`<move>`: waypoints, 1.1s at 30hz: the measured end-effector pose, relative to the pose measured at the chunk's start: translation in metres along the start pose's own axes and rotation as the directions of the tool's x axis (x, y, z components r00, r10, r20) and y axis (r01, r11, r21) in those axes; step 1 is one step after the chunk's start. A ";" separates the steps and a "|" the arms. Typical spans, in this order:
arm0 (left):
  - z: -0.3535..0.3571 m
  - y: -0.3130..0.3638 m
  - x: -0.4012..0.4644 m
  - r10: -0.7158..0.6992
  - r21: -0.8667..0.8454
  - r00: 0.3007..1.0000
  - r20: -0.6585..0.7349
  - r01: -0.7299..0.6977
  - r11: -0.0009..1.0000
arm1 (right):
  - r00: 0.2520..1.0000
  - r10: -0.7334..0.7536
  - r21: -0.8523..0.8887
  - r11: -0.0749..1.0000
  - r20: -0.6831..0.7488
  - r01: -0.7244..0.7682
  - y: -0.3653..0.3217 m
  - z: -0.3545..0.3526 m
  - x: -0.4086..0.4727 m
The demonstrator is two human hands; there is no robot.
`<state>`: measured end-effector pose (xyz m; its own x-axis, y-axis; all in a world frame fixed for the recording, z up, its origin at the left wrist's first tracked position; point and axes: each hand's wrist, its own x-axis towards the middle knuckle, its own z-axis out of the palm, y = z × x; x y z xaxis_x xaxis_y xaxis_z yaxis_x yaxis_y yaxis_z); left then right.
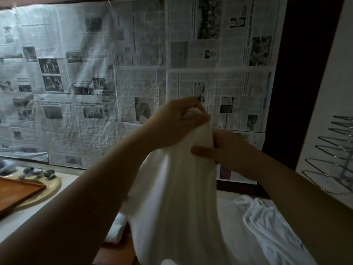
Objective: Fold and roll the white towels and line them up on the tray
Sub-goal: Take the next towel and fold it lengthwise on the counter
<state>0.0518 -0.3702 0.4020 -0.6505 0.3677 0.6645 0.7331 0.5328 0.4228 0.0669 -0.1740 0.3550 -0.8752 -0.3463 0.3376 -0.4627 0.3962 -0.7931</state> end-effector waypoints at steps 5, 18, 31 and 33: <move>-0.010 -0.012 -0.012 -0.015 0.006 0.997 0.077 0.014 1.000 | 0.980 -0.036 0.007 0.999 -0.194 0.038 -0.006 0.005 -0.006; 0.020 -0.066 -0.081 -0.159 -0.261 0.956 0.247 0.223 0.939 | 0.959 0.257 -0.188 0.943 -0.117 -0.275 -0.007 0.005 -0.055; 0.043 -0.046 -0.112 -0.081 -0.006 0.855 0.512 0.097 0.995 | 0.954 0.271 -0.223 0.929 -0.131 -0.294 0.024 0.017 -0.122; 0.056 -0.057 -0.126 -0.063 0.057 0.798 0.600 0.036 0.998 | 0.945 0.317 -0.320 0.890 -0.075 -0.324 0.031 0.019 -0.128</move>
<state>0.0809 -0.4041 0.2601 -0.6844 0.7167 0.1340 0.6967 0.5885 0.4102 0.1678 -0.1337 0.2777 -0.9847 -0.1379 0.1061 -0.1736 0.7368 -0.6535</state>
